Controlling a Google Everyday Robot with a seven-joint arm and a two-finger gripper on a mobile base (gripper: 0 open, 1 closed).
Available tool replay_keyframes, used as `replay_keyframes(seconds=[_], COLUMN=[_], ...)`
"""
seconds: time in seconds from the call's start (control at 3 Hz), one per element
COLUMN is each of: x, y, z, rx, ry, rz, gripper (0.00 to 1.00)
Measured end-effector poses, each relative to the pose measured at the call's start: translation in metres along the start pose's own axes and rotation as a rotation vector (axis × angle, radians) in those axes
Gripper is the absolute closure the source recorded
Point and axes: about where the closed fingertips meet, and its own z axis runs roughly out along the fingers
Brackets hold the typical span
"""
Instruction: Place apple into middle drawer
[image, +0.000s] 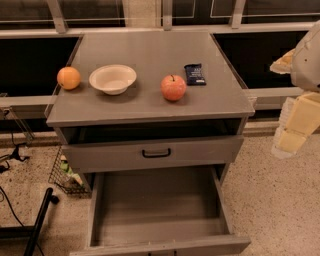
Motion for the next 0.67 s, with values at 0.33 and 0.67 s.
replay_keyframes(seconds=[0.33, 0.67], x=[0.0, -0.008], y=[0.0, -0.011], z=[0.0, 0.007], rx=[0.002, 0.022], ry=[-0.001, -0.027], rz=[0.0, 0.019], gripper=[0.0, 0.0])
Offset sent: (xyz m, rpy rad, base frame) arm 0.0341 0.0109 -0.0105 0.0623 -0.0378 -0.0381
